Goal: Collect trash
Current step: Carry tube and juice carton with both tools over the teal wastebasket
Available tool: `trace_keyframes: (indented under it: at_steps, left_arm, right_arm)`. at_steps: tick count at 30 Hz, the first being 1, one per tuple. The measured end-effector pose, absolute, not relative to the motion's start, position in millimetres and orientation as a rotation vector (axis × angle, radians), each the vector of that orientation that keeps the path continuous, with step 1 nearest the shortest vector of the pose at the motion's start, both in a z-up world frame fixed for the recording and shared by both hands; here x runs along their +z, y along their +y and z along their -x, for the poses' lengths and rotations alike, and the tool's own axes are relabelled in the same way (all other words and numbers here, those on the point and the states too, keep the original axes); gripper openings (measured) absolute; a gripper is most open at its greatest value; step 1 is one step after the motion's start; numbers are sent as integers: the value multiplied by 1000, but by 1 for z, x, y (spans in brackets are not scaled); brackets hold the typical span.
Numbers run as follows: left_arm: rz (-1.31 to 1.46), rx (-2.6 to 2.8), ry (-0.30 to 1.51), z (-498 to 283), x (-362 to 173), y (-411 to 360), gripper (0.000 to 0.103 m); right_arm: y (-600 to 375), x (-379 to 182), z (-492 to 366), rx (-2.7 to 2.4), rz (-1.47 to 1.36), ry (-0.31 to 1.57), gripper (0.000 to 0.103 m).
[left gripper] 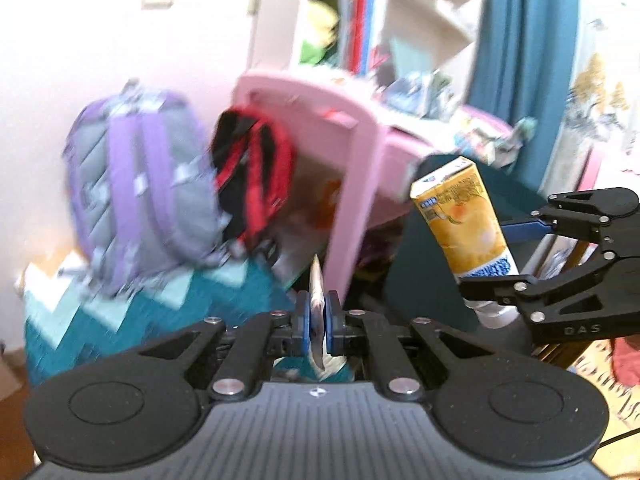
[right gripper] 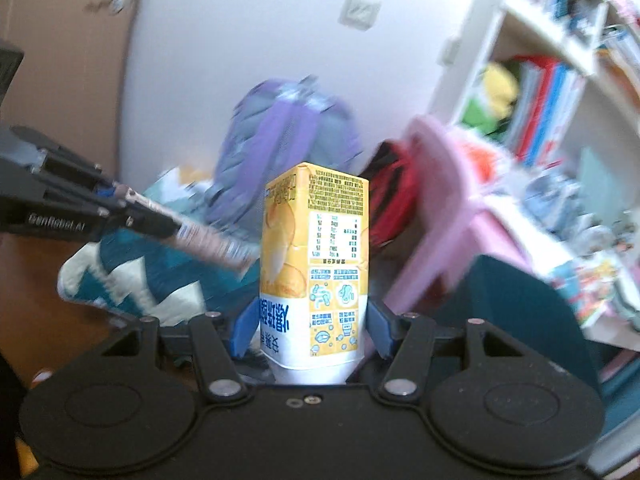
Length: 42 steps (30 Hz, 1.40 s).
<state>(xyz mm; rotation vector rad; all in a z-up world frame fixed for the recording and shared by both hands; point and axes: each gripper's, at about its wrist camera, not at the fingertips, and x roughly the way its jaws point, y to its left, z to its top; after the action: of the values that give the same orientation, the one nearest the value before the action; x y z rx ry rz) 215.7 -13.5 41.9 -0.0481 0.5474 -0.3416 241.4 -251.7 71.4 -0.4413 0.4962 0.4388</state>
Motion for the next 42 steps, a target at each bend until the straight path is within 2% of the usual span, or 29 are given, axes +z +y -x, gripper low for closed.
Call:
trace_keyframes:
  at_steps: [7,13,22,29,42]
  left_arm:
    - [75,-423,509,-234,72,-74,7]
    - [82,-468,463,-255,111,-113,7]
    - [56,-542,400,-294,168,-178,6]
    - [30,-587,453,-334,150,-240,6]
    - [-68,-586,671,-393,68,-314,6]
  right_arm:
    - [-316,110,-268,286,357,448,56]
    - [-370,126,-309,167,300,487,56]
    - [-414,96,-351,103,259,604,56]
    - [-433,64,-374,110,295,714,57]
    - [-441,21,-410,132,335,867,57]
